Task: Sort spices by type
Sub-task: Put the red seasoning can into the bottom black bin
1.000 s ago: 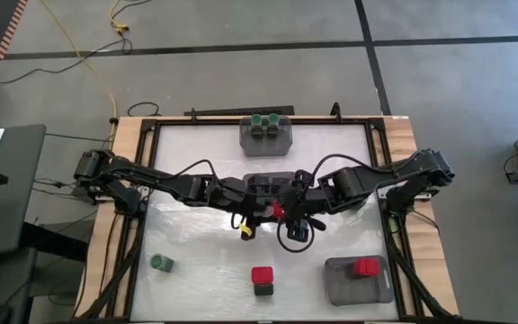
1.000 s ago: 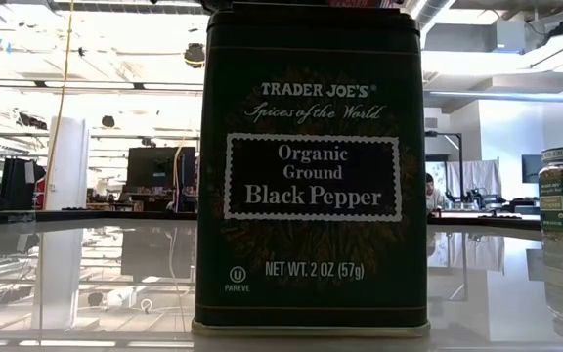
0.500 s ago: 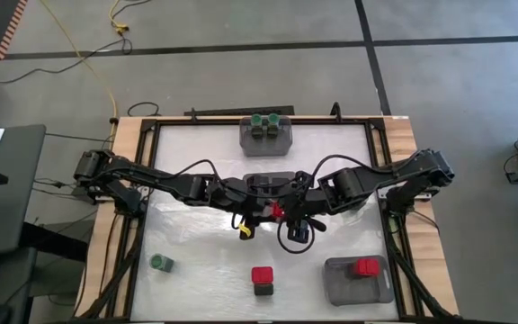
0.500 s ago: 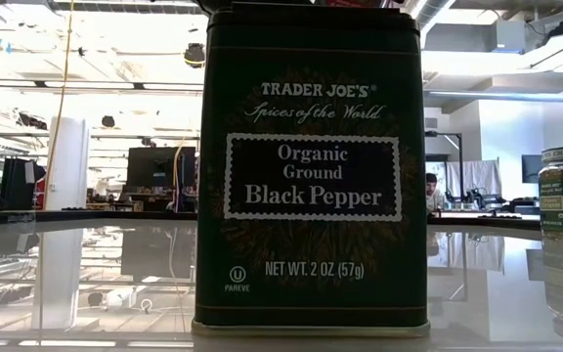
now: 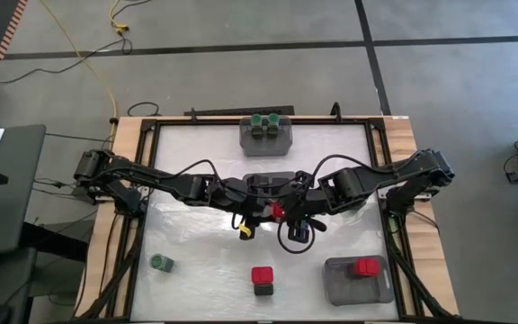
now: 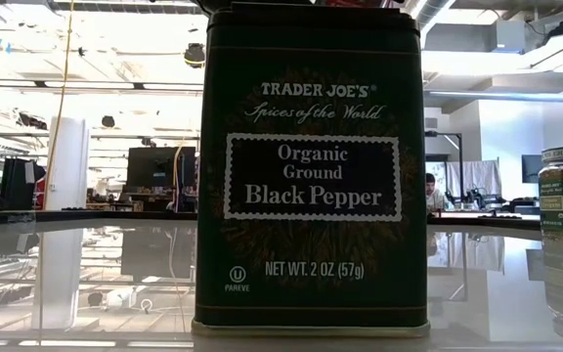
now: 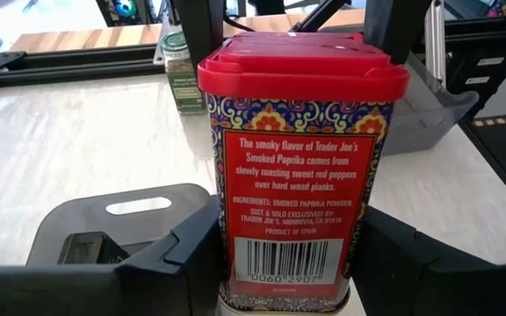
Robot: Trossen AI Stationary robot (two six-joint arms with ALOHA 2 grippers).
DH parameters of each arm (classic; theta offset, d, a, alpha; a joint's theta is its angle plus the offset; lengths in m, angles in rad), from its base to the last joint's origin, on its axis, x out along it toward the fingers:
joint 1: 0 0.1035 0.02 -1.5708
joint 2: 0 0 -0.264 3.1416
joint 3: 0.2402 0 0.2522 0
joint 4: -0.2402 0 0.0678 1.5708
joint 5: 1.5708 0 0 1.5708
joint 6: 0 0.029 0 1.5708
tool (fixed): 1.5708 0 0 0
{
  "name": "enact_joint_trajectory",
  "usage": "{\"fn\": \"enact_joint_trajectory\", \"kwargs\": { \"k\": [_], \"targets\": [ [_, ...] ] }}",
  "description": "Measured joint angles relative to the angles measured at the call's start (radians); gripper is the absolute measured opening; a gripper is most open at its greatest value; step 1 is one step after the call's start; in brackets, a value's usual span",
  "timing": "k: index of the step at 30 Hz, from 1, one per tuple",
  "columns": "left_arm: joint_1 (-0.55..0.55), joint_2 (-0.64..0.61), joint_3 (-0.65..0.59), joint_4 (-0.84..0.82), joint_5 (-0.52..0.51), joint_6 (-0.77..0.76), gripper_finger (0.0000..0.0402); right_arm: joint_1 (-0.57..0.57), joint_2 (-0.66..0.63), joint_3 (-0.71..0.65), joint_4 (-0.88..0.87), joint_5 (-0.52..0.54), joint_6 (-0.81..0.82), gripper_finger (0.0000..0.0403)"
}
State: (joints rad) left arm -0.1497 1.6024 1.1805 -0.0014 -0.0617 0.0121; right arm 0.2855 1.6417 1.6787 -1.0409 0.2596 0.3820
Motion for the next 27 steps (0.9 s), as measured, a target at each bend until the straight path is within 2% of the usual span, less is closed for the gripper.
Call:
{"fn": "enact_joint_trajectory", "kwargs": {
  "k": [10, 18, 23, 27],
  "targets": [
    [0.007, 0.0, 0.0, -0.002, -0.003, -0.024, 0.0206, 0.0, 0.0, 0.0, 0.001, 0.001, 0.002, 0.0241],
    [0.005, 0.0, 0.0, 0.021, -0.01, -0.054, 0.0246, 0.0, 0.0, 0.0, -0.01, 0.031, 0.012, 0.0241],
    [0.013, 0.0, 0.0, 0.012, -0.008, -0.116, 0.0253, 0.014, -0.007, 0.0, -0.189, 0.035, 0.082, 0.0241],
    [0.015, 0.0, 0.0, 0.019, -0.002, -0.128, 0.0253, 0.074, -0.017, 0.0, -0.311, 0.043, 0.152, 0.0241]
  ]
}}
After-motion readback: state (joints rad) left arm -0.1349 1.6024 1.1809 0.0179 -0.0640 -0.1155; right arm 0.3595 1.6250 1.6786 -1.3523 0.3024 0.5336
